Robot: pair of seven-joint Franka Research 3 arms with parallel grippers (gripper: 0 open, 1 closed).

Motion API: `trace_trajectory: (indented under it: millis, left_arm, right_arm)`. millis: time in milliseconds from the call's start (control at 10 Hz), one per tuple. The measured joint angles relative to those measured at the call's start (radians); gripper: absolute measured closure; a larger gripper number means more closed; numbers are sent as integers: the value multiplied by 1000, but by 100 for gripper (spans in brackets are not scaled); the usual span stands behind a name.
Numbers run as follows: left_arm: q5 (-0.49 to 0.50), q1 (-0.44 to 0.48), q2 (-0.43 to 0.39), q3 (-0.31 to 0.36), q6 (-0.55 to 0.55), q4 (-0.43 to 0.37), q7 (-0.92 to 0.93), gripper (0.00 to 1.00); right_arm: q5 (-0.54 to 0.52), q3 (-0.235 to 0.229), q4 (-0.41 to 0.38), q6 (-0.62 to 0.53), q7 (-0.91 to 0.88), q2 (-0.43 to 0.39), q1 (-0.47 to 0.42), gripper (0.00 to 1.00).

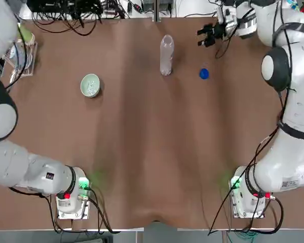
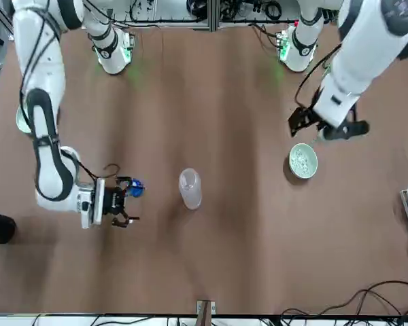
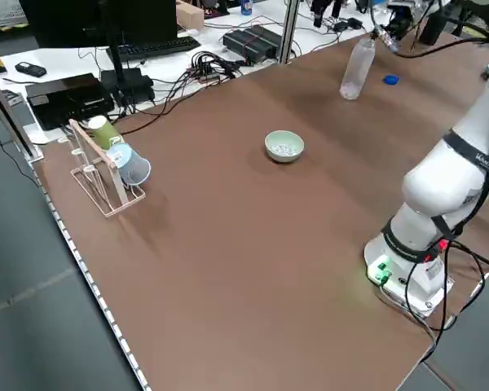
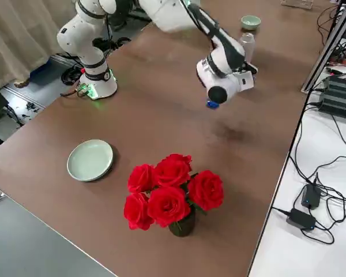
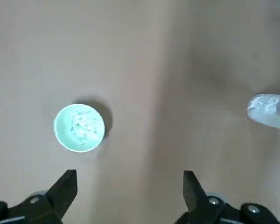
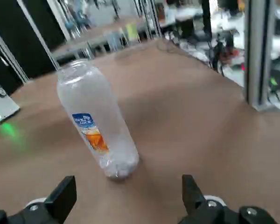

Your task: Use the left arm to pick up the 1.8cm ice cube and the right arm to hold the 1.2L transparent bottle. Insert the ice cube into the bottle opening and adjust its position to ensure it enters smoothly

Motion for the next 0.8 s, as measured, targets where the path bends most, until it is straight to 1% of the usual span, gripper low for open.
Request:
trace_trajectory:
  millis: [100, 200, 300, 500, 600, 700, 800]
  left_arm:
    - [-7, 34, -20, 0, -20, -11, 61, 0]
    - [-9, 66, -34, 1, -37, -13, 114, 0]
    - [-9, 95, -45, 1, -55, -13, 171, 0]
    - [6, 122, -67, 2, -94, -14, 262, 0]
    - [31, 122, -75, -2, -122, -14, 305, 0]
    - [46, 122, -79, -9, -135, -15, 330, 0]
    - [48, 122, -81, -12, -136, -14, 335, 0]
  right_arm:
    - [-145, -7, 2, 25, 153, -55, 0, 0]
    - [-265, -13, 3, 32, 293, -113, 0, 0]
    - [-340, -26, 2, 34, 374, -164, 2, 0]
    - [-469, -69, 0, 36, 476, -222, 0, 0]
    - [-570, -77, 1, 38, 572, -252, -4, 0]
    - [-649, -80, 2, 40, 677, -290, -8, 0]
    - [-706, -83, 1, 40, 787, -331, -13, 0]
